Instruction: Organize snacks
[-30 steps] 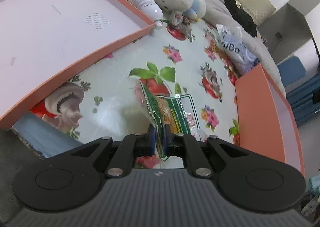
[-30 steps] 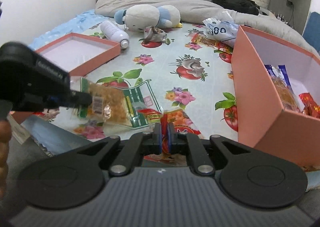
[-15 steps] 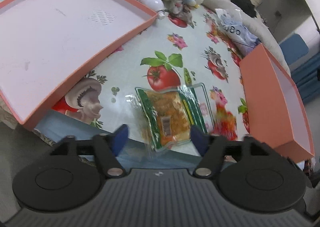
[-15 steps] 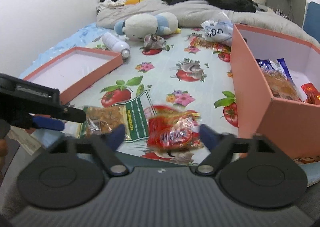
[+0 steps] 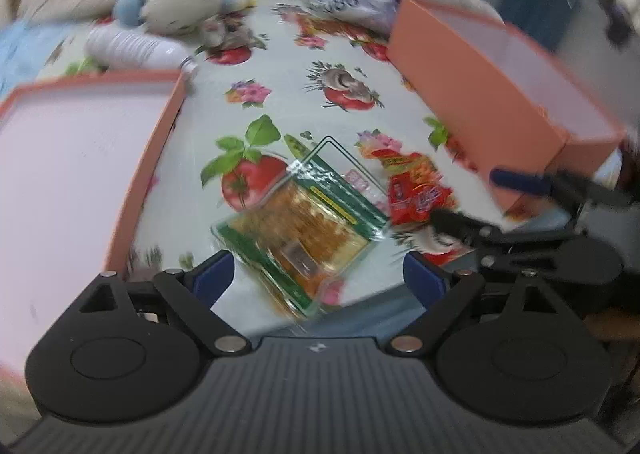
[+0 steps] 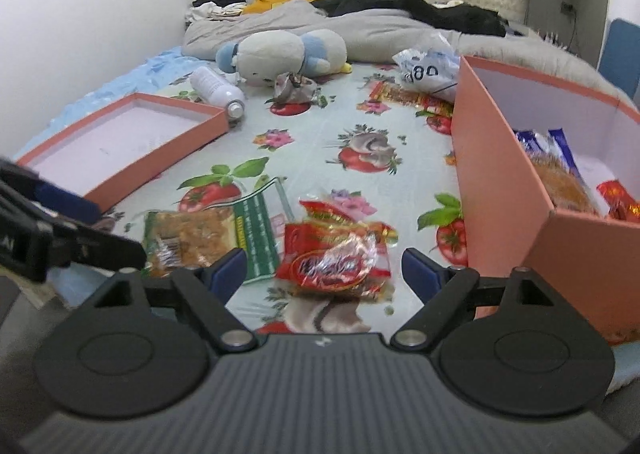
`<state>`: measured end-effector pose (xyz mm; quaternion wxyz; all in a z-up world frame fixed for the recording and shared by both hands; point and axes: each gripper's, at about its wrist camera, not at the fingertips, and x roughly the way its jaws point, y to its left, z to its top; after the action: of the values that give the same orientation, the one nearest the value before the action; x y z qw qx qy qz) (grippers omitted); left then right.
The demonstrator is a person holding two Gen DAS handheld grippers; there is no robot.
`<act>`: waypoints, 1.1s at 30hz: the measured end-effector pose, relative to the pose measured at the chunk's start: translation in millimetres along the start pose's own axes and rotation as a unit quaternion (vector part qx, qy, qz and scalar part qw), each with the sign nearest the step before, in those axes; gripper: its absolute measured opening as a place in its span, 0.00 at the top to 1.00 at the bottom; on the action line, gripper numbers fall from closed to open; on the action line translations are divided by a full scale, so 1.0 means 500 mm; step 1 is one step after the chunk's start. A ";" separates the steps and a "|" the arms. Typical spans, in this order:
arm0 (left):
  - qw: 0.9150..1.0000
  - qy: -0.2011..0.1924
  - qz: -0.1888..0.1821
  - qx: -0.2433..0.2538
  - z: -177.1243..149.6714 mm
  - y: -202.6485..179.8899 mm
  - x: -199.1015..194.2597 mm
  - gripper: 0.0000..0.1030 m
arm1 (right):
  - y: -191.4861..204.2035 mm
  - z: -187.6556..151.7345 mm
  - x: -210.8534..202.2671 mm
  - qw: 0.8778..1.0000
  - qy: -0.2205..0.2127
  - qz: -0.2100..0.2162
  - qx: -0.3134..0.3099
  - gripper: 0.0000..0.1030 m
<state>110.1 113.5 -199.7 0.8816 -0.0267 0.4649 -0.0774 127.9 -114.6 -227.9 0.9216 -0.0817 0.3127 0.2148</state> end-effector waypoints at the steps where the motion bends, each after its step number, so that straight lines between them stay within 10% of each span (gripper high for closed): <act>1: 1.000 0.009 0.005 0.017 0.008 0.002 0.014 0.09 | 0.000 0.000 0.008 1.000 0.001 -0.002 -0.001 0.16; 13: 0.980 0.061 -0.001 0.191 0.032 0.004 0.145 0.08 | -0.002 -0.012 0.080 1.000 0.025 -0.011 0.003 0.17; 22: 0.987 0.042 -0.012 0.155 0.012 0.010 0.151 0.12 | -0.012 -0.029 0.104 0.999 0.042 0.007 0.010 0.16; 33: 0.993 0.022 0.002 0.114 -0.003 0.004 0.119 0.39 | 0.001 -0.019 0.094 0.999 0.042 0.006 -0.015 0.43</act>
<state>142.0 105.7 -249.3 0.8688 0.0763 0.4720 -0.1286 156.2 -100.7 -264.1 0.9048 -0.1027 0.3488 0.2217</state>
